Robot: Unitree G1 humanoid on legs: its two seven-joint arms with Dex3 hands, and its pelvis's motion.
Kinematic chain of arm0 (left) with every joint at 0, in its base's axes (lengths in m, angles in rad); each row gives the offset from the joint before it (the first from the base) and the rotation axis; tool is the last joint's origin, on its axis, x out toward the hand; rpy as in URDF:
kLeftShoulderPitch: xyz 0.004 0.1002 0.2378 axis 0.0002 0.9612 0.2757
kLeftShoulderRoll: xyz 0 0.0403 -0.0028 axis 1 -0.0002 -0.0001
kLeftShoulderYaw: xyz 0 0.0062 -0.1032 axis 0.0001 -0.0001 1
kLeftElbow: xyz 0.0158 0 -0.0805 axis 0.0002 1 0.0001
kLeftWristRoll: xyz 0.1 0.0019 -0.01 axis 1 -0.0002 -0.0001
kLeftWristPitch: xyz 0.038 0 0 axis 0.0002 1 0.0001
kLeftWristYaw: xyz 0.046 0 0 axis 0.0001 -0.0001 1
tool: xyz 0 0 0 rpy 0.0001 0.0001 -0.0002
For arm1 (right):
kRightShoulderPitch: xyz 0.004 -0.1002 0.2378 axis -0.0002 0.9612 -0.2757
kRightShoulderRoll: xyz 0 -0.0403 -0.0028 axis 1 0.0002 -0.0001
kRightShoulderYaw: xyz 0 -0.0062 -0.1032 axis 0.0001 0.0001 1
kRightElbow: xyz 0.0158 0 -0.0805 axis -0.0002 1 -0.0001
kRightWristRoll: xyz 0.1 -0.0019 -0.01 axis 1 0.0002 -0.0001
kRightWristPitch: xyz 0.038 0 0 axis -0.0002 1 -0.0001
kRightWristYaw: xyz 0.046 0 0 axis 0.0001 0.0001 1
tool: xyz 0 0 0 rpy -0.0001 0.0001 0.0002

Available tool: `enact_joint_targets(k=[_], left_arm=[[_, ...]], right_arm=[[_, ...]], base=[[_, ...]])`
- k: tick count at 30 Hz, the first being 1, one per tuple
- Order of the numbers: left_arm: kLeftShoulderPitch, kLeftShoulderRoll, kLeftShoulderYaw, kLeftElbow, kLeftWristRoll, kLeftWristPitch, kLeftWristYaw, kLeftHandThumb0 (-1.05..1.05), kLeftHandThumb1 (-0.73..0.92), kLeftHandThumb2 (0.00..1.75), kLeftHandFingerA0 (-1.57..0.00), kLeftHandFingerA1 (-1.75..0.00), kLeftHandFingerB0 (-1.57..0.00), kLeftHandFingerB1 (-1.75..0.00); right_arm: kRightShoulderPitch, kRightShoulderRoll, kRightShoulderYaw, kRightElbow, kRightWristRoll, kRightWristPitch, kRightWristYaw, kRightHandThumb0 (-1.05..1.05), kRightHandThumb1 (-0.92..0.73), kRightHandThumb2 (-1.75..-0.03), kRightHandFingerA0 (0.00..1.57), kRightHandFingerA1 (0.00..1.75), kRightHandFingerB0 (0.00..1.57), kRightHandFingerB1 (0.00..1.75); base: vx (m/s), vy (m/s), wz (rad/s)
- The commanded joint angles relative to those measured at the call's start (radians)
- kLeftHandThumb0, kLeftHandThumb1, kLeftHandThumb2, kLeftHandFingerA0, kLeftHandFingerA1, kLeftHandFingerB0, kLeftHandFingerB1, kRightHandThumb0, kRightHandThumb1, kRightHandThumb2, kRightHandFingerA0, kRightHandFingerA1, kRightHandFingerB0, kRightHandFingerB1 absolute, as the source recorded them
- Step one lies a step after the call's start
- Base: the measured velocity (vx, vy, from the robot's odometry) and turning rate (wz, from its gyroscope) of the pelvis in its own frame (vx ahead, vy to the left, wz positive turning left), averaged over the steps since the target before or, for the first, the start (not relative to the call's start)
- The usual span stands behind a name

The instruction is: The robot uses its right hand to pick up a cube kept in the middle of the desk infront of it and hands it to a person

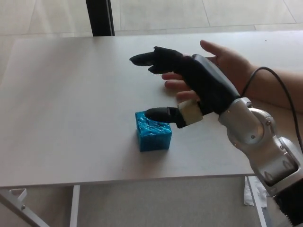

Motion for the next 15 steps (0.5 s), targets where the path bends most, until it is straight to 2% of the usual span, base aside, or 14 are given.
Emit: enact_joint_targets(k=[1,5,6,7,10,11,13,14,15], left_arm=[[-0.007,0.007,-0.025,-0.002,0.011,-0.016,-0.023,-0.77,0.65,0.6,-0.69,-0.5,-0.51,-0.37],[-0.009,0.003,-0.03,-0.004,0.009,-0.016,-0.018,-0.74,0.65,0.6,-0.7,-0.55,-0.52,-0.38],[-0.007,0.003,-0.034,-0.008,0.011,-0.02,-0.021,-0.74,0.66,0.6,-0.69,-0.54,-0.52,-0.38],[-0.009,0.003,-0.035,-0.008,0.01,-0.015,-0.019,-0.72,0.65,0.6,-0.68,-0.53,-0.53,-0.37],[-0.012,0.003,-0.046,-0.01,0.016,-0.02,-0.021,-0.73,0.66,0.6,-0.67,-0.52,-0.5,-0.38],[-0.017,0.003,-0.043,-0.005,0.011,-0.012,-0.021,-0.73,0.65,0.6,-0.68,-0.51,-0.51,-0.37],[-0.016,0.002,-0.05,-0.005,0.015,-0.017,-0.021,-0.75,0.65,0.6,-0.68,-0.52,-0.52,-0.37],[-0.016,0.003,-0.053,-0.005,0.018,-0.018,-0.019,-0.74,0.66,0.6,-0.69,-0.51,-0.52,-0.38],[-0.018,0.004,-0.057,-0.006,0.019,-0.016,-0.019,-0.74,0.65,0.6,-0.7,-0.51,-0.55,-0.38]], right_arm=[[-0.137,-0.097,0.153,0.097,-0.347,0.054,0.006,-0.75,-0.52,-0.57,0.37,0.51,0.45,0.37],[-0.177,-0.108,0.208,0.116,-0.396,0.081,0.027,-0.76,-0.55,-0.58,0.29,0.51,0.41,0.37],[-0.187,-0.108,0.22,0.12,-0.404,0.086,0.038,-0.77,-0.43,-0.86,0.23,0.55,0.34,0.48],[-0.198,-0.109,0.233,0.12,-0.411,0.097,0.059,-0.77,-0.57,-0.58,0.24,0.49,0.38,0.37],[-0.229,-0.097,0.285,0.142,-0.457,0.118,0.055,-0.78,-0.56,-0.58,0.25,0.46,0.4,0.34],[-0.244,-0.084,0.303,0.142,-0.466,0.144,0.084,-0.8,-0.46,-0.87,0.16,0.51,0.3,0.45],[-0.255,-0.07,0.324,0.144,-0.476,0.17,0.094,-0.82,-0.46,-0.88,0.14,0.52,0.28,0.46],[-0.255,-0.066,0.327,0.144,-0.473,0.175,0.093,-0.82,-0.46,-0.88,0.14,0.52,0.28,0.46],[-0.253,-0.058,0.332,0.143,-0.468,0.188,0.1,-0.82,-0.59,-0.59,0.17,0.47,0.34,0.36]], base=[[0.0,0.0,0.0],[0.0,0.0,0.0],[0.0,0.0,0.0],[0.0,0.0,0.0],[0.0,0.0,0.0],[0.0,0.0,0.0],[0.0,0.0,0.0],[0.0,0.0,0.0],[0.0,0.0,0.0]])
